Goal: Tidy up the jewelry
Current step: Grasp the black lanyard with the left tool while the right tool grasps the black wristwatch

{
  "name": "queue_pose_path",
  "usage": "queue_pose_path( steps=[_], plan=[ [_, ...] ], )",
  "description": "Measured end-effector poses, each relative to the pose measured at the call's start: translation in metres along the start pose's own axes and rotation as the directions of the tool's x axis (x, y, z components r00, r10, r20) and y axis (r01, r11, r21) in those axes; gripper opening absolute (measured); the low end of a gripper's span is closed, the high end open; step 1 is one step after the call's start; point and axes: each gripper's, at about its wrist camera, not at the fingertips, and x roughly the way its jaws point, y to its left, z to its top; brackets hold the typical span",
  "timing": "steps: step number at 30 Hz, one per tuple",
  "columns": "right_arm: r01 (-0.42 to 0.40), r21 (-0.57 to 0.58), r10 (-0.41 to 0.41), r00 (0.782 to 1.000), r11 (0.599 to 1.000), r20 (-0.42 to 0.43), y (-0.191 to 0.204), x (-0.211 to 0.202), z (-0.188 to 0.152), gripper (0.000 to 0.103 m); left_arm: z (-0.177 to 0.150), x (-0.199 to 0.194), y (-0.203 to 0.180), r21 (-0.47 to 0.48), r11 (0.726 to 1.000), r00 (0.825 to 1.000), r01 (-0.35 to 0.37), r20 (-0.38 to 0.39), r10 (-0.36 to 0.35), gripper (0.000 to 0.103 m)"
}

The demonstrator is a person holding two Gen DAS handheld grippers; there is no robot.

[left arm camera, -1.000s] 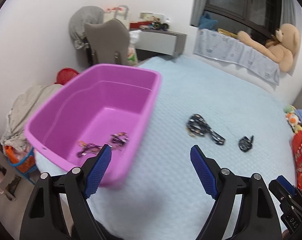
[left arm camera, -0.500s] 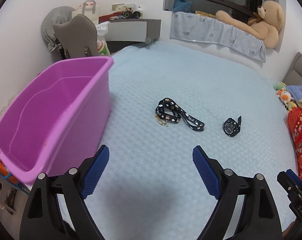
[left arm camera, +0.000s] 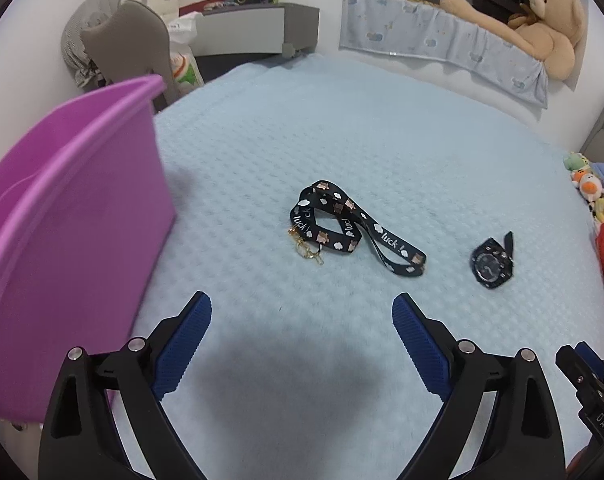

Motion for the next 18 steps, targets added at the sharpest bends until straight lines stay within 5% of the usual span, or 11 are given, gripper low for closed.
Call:
queue_pose_path(
  steps=[18],
  plan=[
    [0.013,0.021,-0.011,0.996,1.000,-0.091,-0.021,0.129,0.044,0.073,0.024,0.119,-0.042,0.028,0.999,0.997,0.021,-0.074,-0.019,0.091]
  ],
)
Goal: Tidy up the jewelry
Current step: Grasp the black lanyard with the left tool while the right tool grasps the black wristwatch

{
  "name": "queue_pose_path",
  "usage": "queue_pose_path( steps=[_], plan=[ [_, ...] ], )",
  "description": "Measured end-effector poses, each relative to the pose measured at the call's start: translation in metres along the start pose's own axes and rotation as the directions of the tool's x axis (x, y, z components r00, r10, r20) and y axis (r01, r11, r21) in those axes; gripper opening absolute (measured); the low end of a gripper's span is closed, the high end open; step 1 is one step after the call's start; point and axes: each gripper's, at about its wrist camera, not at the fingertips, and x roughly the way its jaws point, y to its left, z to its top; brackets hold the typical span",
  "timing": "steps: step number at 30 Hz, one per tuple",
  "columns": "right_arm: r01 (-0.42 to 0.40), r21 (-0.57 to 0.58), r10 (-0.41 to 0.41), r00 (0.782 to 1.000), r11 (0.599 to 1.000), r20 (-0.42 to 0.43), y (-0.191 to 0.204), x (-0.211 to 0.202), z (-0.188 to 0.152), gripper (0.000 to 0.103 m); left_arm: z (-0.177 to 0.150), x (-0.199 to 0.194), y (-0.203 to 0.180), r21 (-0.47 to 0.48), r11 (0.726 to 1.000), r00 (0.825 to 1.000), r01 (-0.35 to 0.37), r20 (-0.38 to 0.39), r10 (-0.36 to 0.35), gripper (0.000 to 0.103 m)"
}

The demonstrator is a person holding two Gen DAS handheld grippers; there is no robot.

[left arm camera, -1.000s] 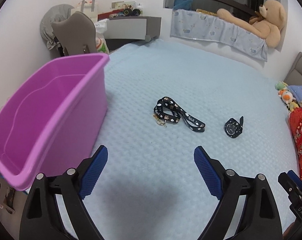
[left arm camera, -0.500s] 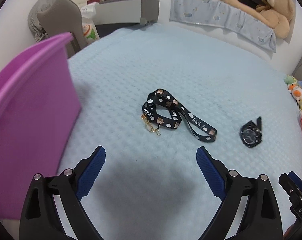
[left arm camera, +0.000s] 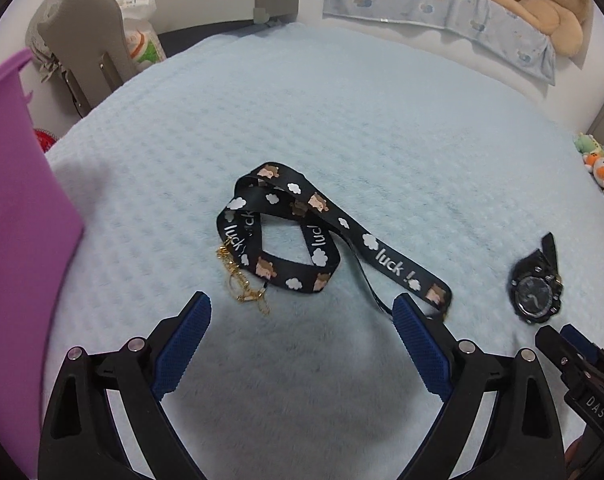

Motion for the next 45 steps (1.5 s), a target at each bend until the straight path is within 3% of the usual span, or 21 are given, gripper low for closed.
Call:
queue_pose_path(
  steps=[6,15,38,40,41,43,45],
  plan=[
    [0.004,0.015,-0.004,1.000,1.000,0.006,-0.001,0.016,0.006,0.073,0.010,0.021,0.004,-0.027,0.999,1.000,-0.029,-0.003,0.029,0.091],
    [0.016,-0.007,-0.016,0.999,1.000,0.028,0.003,0.028,0.012,0.078,0.028,0.043,0.005,-0.078,0.997,1.000,-0.015,-0.015,0.014,0.091],
    [0.116,-0.074,-0.113,0.992,0.990,0.049,0.022,0.061,0.031,0.085,0.037,0.078,-0.007,0.000,0.993,0.993,-0.117,0.020,0.117,0.097],
    [0.119,-0.076,-0.115,0.992,0.990,0.052,0.023,0.061,0.031,0.083,0.036,0.077,-0.007,0.001,0.994,0.994,-0.111,0.019,0.111,0.092],
    [0.123,-0.072,-0.119,0.991,0.990,0.056,0.022,0.059,0.031,0.076,0.035,0.075,-0.008,0.008,0.995,0.994,-0.104,0.018,0.104,0.089],
    [0.120,-0.052,-0.116,0.991,0.991,0.064,0.018,0.056,0.031,0.072,0.030,0.068,-0.016,0.049,0.994,0.995,-0.094,0.029,0.093,0.073],
    [0.099,-0.044,-0.096,0.993,0.994,0.065,0.016,0.053,0.029,0.071,0.022,0.059,-0.025,0.090,0.992,0.996,-0.083,0.042,0.079,0.044]
  ],
)
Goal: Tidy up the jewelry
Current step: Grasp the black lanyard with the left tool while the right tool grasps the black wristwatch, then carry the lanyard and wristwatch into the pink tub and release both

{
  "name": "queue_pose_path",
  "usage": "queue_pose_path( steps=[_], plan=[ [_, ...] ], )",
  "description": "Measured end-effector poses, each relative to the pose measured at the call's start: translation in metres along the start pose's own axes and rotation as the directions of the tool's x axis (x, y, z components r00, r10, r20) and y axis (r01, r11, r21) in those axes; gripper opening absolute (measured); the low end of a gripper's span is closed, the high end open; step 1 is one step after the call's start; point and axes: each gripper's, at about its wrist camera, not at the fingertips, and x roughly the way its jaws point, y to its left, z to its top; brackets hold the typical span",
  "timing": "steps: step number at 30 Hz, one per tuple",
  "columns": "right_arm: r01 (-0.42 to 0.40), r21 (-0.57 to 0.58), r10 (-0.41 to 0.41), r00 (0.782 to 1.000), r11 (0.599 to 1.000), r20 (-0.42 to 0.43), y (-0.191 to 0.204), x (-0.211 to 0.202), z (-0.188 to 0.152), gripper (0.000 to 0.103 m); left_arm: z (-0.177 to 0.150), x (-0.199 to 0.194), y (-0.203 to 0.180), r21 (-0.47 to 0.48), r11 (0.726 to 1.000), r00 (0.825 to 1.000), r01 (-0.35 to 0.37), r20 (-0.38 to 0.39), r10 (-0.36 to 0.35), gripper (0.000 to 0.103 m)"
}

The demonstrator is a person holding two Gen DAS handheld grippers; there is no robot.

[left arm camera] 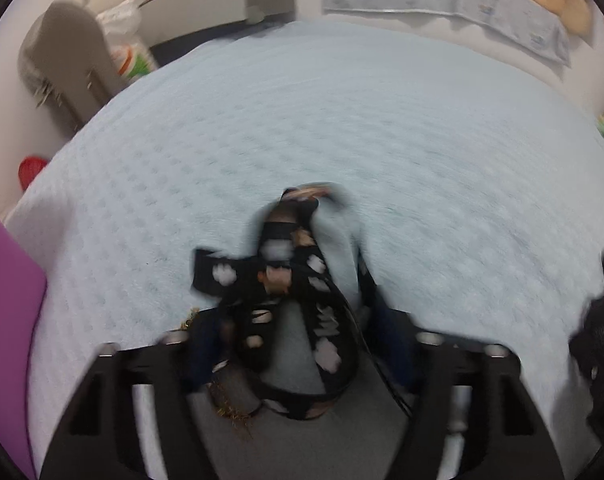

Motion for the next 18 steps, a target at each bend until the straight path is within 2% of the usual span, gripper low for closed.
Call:
queue_pose_path(
  steps=[1,3,6,12,18],
  plan=[
    [-0.001,-0.004,0.001,1.000,1.000,0.001,-0.001,-0.001,-0.001,0.071,-0.003,-0.003,-0.002,0.011,1.000,1.000,0.004,0.003,-0.004,0.033],
    [-0.008,-0.012,0.008,1.000,1.000,0.004,-0.001,-0.005,-0.003,0.071,-0.011,-0.012,-0.003,0.027,1.000,1.000,0.014,0.009,-0.014,0.022],
    [-0.031,-0.006,0.031,0.999,0.999,0.008,-0.005,-0.013,-0.011,0.071,-0.022,-0.025,0.002,0.023,0.998,0.998,0.057,0.002,-0.057,0.022],
    [-0.062,-0.001,0.062,0.998,0.998,0.022,-0.007,-0.038,-0.032,0.070,-0.048,-0.059,0.020,0.018,0.997,0.997,0.079,-0.007,-0.079,0.022],
    [-0.079,-0.009,0.080,0.997,0.997,0.016,0.001,-0.073,-0.064,0.069,-0.062,-0.119,0.043,0.009,0.996,0.994,0.088,0.058,-0.088,0.022]
  ],
)
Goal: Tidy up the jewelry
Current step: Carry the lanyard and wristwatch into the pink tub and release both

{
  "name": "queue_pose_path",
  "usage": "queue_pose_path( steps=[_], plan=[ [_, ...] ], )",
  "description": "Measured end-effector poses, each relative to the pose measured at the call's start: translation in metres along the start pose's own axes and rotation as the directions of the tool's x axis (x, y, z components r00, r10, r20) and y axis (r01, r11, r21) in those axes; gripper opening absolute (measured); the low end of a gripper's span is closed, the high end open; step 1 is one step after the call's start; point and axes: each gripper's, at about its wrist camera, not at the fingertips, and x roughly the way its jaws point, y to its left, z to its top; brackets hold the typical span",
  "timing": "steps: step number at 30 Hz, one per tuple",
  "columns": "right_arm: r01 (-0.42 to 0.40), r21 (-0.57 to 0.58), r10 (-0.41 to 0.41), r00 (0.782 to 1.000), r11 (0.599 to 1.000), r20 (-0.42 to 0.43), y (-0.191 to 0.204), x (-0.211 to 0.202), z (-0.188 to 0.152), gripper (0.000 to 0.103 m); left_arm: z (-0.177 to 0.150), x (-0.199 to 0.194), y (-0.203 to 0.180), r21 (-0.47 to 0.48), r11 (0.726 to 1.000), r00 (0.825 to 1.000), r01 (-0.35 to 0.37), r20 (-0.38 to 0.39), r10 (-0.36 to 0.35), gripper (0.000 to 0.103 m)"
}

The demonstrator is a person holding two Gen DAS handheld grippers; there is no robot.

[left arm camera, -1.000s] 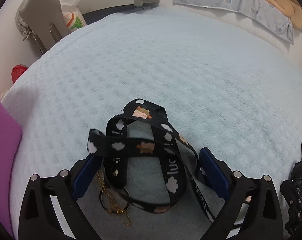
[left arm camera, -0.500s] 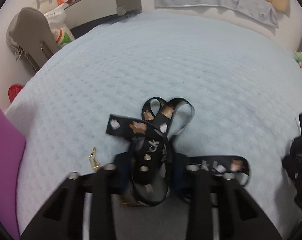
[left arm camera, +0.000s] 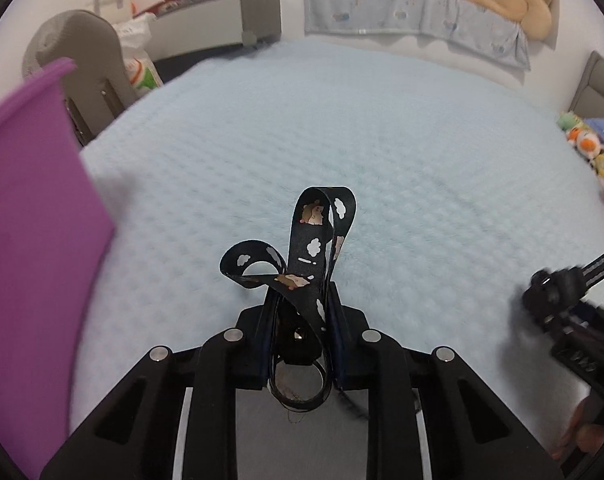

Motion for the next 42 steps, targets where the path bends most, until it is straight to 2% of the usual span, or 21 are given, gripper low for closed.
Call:
queue_pose_path(
  steps=[9,12,19,22,26,33,38,42],
  plan=[
    [-0.025,-0.033,0.026,0.999,0.999,0.020,0.038,-0.058,-0.028,0.069,-0.015,-0.087,0.031,-0.020,1.000,0.998,-0.003,0.058,0.004,0.022],
    [-0.043,-0.053,0.045,0.999,0.998,0.030,0.054,-0.078,-0.031,0.069,-0.018,-0.107,0.049,-0.062,0.998,0.998,-0.003,0.068,0.007,0.022],
    [-0.114,-0.166,0.129,0.988,0.979,0.085,0.121,-0.135,-0.025,0.069,-0.019,-0.171,0.104,-0.143,0.990,0.987,-0.012,0.158,0.034,0.022],
    [-0.150,-0.222,0.175,0.980,0.963,0.097,0.155,-0.153,-0.019,0.069,-0.018,-0.196,0.132,-0.168,0.985,0.980,-0.038,0.186,0.070,0.022],
    [-0.236,-0.259,0.268,0.959,0.936,0.095,0.204,-0.168,-0.003,0.069,-0.011,-0.219,0.175,-0.215,0.973,0.973,-0.080,0.194,0.122,0.022],
    [-0.386,-0.318,0.431,0.899,0.866,0.081,0.297,-0.180,0.035,0.069,0.013,-0.249,0.248,-0.280,0.953,0.958,-0.120,0.221,0.185,0.022],
    [-0.428,-0.391,0.485,0.873,0.815,0.055,0.360,-0.177,0.056,0.069,0.034,-0.247,0.283,-0.323,0.941,0.959,-0.098,0.223,0.176,0.022],
    [-0.445,-0.429,0.496,0.868,0.786,0.008,0.402,-0.161,0.065,0.069,0.039,-0.229,0.303,-0.341,0.933,0.964,-0.119,0.187,0.191,0.022]
  ],
)
